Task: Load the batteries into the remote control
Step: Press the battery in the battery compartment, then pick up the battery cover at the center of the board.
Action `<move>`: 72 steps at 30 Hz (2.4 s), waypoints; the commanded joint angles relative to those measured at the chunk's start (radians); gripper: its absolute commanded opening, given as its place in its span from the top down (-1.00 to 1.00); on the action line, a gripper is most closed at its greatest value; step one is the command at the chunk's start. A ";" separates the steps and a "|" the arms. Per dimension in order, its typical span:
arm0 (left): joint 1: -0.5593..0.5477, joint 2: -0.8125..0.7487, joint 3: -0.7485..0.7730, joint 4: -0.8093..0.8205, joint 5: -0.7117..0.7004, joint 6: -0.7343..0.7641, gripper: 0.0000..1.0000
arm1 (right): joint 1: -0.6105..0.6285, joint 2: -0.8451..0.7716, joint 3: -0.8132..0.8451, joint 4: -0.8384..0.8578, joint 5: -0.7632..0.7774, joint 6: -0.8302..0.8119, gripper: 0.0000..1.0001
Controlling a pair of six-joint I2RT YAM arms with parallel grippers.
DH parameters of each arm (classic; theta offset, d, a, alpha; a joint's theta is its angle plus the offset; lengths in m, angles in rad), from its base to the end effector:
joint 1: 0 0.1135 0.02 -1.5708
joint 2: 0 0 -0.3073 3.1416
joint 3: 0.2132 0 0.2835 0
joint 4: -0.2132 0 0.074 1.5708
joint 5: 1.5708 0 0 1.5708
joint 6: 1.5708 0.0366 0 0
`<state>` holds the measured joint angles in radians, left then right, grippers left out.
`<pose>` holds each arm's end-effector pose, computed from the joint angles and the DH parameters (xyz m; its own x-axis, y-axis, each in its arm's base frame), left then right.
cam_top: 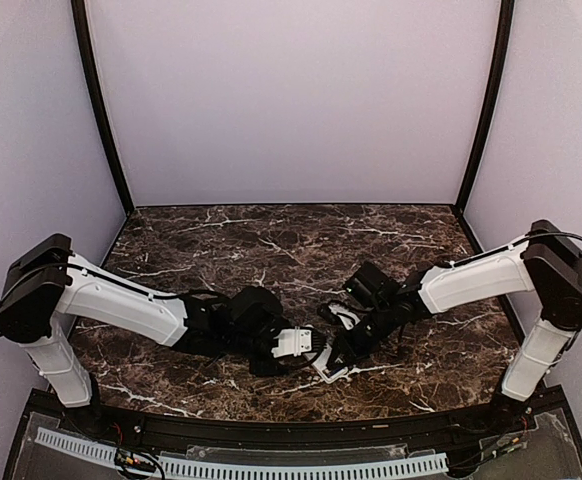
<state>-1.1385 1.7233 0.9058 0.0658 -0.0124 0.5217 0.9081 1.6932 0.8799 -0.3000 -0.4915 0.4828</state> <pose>0.1599 -0.3456 0.1806 0.2026 0.7504 -0.6291 0.9264 0.0613 0.3714 0.1946 0.2774 0.1631 -0.8711 -0.4509 -0.1946 -0.4729 0.6632 0.5801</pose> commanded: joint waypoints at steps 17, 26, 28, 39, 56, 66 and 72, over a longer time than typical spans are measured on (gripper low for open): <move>0.008 -0.058 -0.028 0.014 -0.029 -0.014 -0.29 | 0.000 -0.102 0.012 -0.079 0.053 -0.021 1.00; 0.008 -0.060 -0.024 0.007 -0.032 -0.010 -0.29 | -0.026 -0.074 -0.041 -0.061 0.068 -0.021 1.00; 0.008 -0.061 -0.025 0.005 -0.033 -0.012 -0.29 | -0.034 -0.055 -0.049 -0.044 0.062 -0.022 1.00; 0.008 -0.057 -0.023 0.002 -0.034 -0.014 -0.29 | -0.034 -0.080 -0.010 -0.072 0.041 -0.039 1.00; 0.072 -0.174 0.009 -0.042 -0.088 -0.252 -0.42 | -0.172 -0.017 0.281 -0.507 0.612 -0.104 0.23; 0.073 -0.243 -0.008 -0.104 -0.073 -0.300 -0.42 | -0.176 0.116 0.314 -0.479 0.553 -0.116 0.37; 0.073 -0.257 -0.023 -0.109 -0.072 -0.300 -0.42 | -0.176 0.145 0.297 -0.466 0.542 -0.110 0.57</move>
<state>-1.0660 1.4971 0.9005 -0.0059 -0.0921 0.2390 0.7319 1.8198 1.1797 -0.7742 0.0631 0.3714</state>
